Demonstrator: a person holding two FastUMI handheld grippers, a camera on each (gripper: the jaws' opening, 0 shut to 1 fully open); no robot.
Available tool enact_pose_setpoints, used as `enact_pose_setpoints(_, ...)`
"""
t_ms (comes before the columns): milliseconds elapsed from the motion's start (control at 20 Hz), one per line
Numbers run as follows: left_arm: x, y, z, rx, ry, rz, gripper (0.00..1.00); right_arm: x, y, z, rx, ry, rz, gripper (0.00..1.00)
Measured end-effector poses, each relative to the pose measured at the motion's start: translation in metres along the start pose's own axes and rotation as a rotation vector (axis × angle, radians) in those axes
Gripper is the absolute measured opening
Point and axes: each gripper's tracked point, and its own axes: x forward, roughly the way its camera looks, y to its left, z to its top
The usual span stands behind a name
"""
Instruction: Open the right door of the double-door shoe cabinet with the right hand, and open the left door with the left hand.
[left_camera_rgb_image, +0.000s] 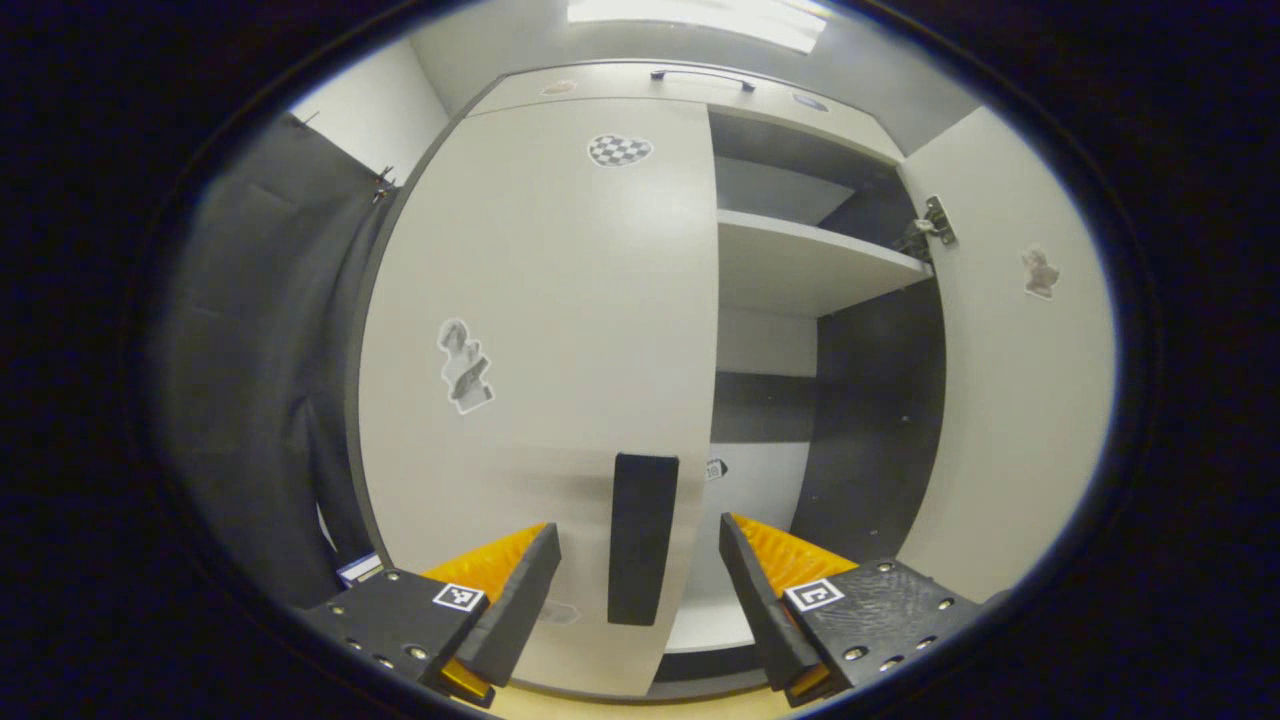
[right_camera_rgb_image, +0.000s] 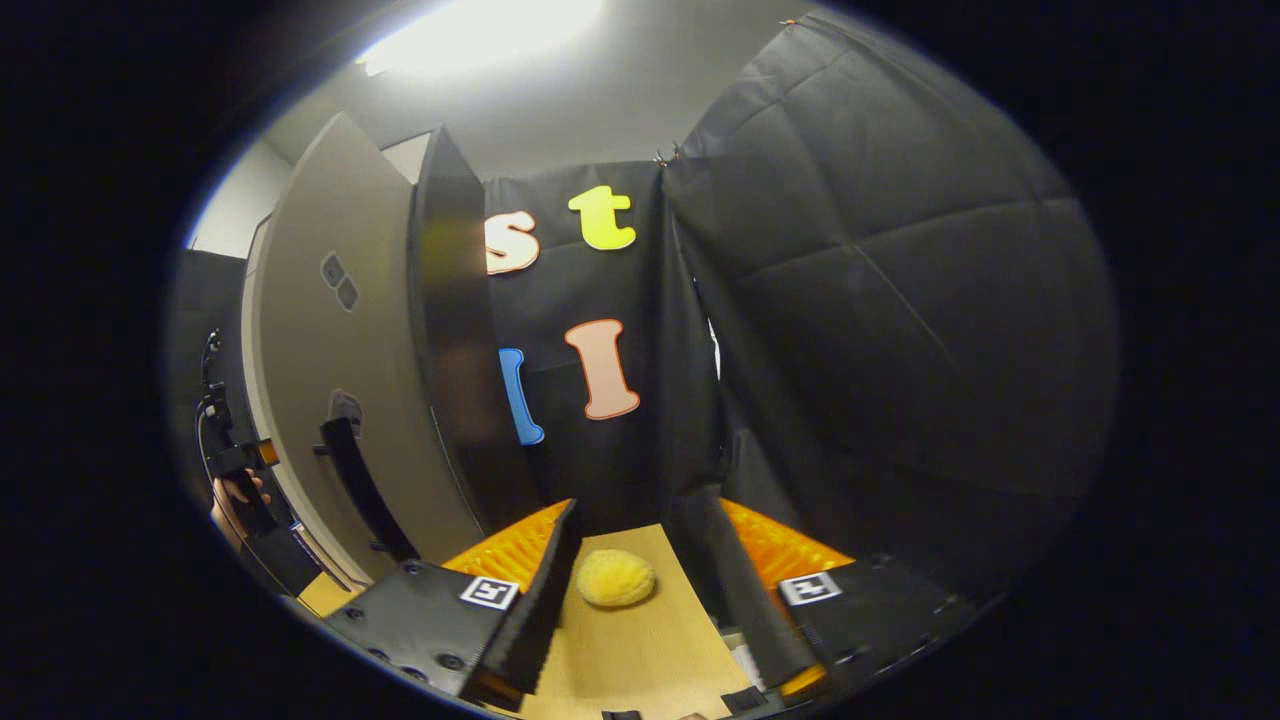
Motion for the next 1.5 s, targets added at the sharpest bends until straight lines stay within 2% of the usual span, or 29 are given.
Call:
enact_pose_setpoints(50, 0.004, 0.001, 0.004, 0.003, -0.010, 0.012, 0.92, 0.009, -0.004, -0.002, 0.000, 0.002, 0.005, 0.84)
enact_pose_setpoints(100, 0.006, 0.003, 0.007, 0.002, -0.016, 0.017, 0.89, 0.013, -0.009, -0.004, -0.005, 0.005, 0.010, 0.97)
enact_pose_setpoints(200, 0.010, 0.001, 0.013, -0.002, -0.032, 0.013, 0.89, 0.029, -0.008, -0.010, -0.025, 0.018, 0.032, 0.98)
enact_pose_setpoints(300, 0.016, 0.004, 0.017, 0.003, -0.047, 0.037, 0.56, 0.045, 0.000, -0.011, -0.033, 0.028, 0.075, 0.98)
enact_pose_setpoints(350, 0.018, 0.001, 0.014, 0.005, -0.034, 0.028, 0.43, 0.051, 0.004, -0.010, -0.034, 0.029, 0.097, 0.98)
enact_pose_setpoints(500, 0.023, -0.001, 0.004, -0.029, -0.017, 0.024, 0.39, 0.063, 0.014, -0.012, -0.056, 0.026, 0.149, 0.98)
enact_pose_setpoints(650, 0.023, -0.003, 0.002, 0.051, 0.001, 0.005, 0.32, 0.073, 0.027, -0.012, -0.070, 0.032, 0.187, 0.98)
enact_pose_setpoints(700, 0.023, -0.003, 0.000, 0.075, 0.009, 0.004, 0.27, 0.074, 0.033, -0.011, -0.070, 0.030, 0.201, 0.98)
enact_pose_setpoints(750, 0.024, -0.002, 0.001, 0.081, 0.010, 0.006, 0.27, 0.075, 0.037, -0.011, -0.073, 0.028, 0.209, 0.98)
enact_pose_setpoints(900, 0.022, -0.001, 0.002, 0.065, 0.011, 0.006, 0.15, 0.074, 0.048, -0.004, -0.088, 0.003, 0.217, 0.98)
enact_pose_setpoints(950, 0.020, -0.003, 0.001, 0.061, 0.011, 0.011, 0.14, 0.072, 0.049, -0.001, -0.084, -0.007, 0.213, 0.98)
enact_pose_setpoints(1000, 0.018, -0.001, 0.000, 0.064, 0.007, 0.015, 0.08, 0.070, 0.053, 0.002, -0.075, -0.016, 0.211, 0.98)
enact_pose_setpoints(1350, -0.015, 0.007, 0.001, 0.017, 0.012, -0.064, 0.08, 0.057, 0.069, 0.014, -0.078, -0.034, 0.148, 0.98)
enact_pose_setpoints(1500, -0.025, 0.011, 0.000, -0.001, 0.024, -0.064, 0.08, 0.056, 0.079, 0.030, -0.089, -0.057, 0.124, 0.98)
